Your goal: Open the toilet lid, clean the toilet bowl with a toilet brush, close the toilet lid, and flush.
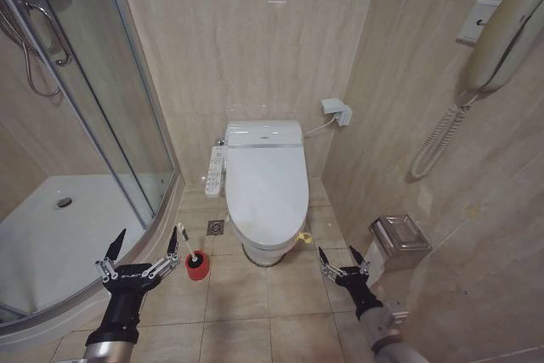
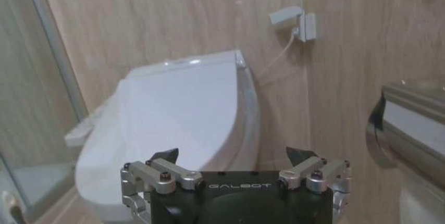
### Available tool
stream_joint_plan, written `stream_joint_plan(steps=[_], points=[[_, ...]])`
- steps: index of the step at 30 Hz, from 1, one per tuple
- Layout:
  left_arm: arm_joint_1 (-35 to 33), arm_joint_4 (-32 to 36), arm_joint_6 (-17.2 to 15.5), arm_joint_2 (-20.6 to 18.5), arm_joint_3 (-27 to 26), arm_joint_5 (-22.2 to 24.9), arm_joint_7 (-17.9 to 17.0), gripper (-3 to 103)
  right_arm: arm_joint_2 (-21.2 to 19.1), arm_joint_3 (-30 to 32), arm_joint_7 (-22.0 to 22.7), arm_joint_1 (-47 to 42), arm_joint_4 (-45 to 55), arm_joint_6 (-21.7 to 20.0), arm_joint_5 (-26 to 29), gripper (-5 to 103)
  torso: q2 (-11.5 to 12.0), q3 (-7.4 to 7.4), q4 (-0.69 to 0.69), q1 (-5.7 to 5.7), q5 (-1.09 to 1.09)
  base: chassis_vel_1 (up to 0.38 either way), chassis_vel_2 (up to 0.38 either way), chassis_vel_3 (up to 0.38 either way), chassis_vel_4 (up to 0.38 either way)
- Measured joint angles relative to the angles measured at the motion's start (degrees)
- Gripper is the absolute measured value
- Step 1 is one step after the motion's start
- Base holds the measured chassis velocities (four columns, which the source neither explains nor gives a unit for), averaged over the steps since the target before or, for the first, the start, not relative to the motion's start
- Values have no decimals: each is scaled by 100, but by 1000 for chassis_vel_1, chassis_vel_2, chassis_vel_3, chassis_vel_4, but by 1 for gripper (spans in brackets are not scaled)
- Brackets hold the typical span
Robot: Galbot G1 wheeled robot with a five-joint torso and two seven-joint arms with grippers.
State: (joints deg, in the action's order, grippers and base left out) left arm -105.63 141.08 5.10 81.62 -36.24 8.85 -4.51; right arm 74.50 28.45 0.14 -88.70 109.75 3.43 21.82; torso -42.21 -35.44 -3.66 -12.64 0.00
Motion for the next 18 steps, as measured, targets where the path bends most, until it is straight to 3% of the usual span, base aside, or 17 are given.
stream_joint_plan(steps=[18], points=[[0,0,0,0,0,0,0,100,13,-112,24,564,-977,-2,-449,100,0,0,0,0,0,0,0,0,0]])
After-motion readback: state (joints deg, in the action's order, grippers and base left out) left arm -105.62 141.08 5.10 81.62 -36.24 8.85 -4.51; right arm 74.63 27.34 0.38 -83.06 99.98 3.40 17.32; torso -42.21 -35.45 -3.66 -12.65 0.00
